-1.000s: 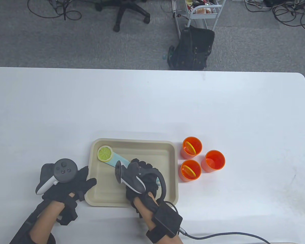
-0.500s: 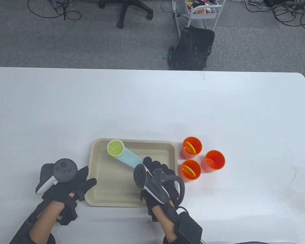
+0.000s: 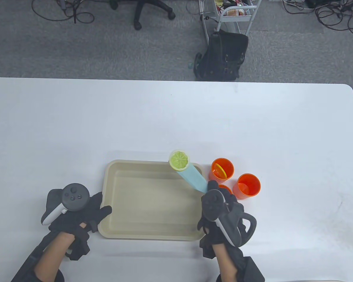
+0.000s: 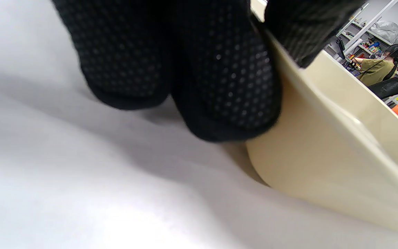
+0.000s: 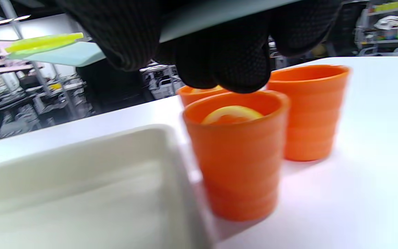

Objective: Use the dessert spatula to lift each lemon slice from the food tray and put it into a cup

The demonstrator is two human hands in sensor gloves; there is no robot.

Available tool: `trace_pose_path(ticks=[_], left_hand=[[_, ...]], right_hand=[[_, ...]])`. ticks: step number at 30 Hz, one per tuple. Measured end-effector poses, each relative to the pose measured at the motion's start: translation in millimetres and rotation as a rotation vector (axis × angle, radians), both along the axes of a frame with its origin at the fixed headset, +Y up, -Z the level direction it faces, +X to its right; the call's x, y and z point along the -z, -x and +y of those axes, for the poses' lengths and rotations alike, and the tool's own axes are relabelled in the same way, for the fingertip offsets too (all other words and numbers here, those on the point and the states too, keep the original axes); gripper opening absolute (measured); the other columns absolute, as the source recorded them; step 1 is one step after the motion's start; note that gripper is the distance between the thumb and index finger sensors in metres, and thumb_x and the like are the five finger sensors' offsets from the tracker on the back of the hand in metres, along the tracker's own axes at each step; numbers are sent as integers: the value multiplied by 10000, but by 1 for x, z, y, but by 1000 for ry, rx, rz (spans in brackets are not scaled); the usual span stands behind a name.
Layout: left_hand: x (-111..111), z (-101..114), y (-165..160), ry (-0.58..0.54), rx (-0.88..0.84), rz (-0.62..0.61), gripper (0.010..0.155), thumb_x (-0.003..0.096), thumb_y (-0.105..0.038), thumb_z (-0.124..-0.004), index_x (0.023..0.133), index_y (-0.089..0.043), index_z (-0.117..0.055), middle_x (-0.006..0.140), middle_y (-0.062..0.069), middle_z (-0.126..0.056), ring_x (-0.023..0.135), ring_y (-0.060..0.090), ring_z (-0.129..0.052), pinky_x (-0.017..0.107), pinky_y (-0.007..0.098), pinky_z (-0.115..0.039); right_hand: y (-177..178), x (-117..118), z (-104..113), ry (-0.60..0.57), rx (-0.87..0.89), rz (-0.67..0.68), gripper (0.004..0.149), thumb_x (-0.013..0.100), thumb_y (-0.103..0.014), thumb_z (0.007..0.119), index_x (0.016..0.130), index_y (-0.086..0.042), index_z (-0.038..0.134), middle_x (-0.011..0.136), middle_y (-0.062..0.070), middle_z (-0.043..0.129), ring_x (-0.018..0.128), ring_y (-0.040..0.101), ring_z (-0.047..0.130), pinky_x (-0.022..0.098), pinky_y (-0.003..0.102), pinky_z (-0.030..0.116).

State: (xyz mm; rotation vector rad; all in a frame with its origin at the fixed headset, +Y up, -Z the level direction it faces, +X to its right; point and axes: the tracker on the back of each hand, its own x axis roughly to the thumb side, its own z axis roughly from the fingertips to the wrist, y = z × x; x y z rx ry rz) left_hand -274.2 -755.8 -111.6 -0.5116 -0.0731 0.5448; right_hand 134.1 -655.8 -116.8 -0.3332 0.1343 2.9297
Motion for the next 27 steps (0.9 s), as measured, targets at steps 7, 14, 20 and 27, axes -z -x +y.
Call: trace_pose_path(ticks=[7,14,20,27], left_hand=[[0,0,0,-1,2,1,761,556,-499,-813,1078,-7,-557,669,2,-974,366,51,-1090,361,339,-957],[0,0,0,2,-2,4,761,556,-499,-814,1078,-8,-558,670,1,-974,365,51,-1091,361,339,-957],[0,0,0,6,-6,6,761,556,-500,-813,1078,-9,-558,669,0,-975,366,50,-1090,361,338,-957],[0,0,0,4,-4,7,762,557,-502,-810,1079,-9,-555,671,-1,-973,367,50,-1090,363,337,-957]], right_hand=[[-67,-6,-8,1,71,-179,583,507,-342,806,1051,-188,662,931,116,823,716,294,911,665,576,673],[-121,-20,-24,-2,172,-357,575,506,-335,807,1049,-200,672,929,121,822,724,302,904,670,584,661],[-141,-28,-36,38,186,-418,570,500,-326,823,1041,-210,687,927,122,823,733,308,899,675,591,650],[-148,-33,-37,50,173,-450,559,489,-316,855,1022,-216,719,917,116,835,736,308,902,675,589,651]])
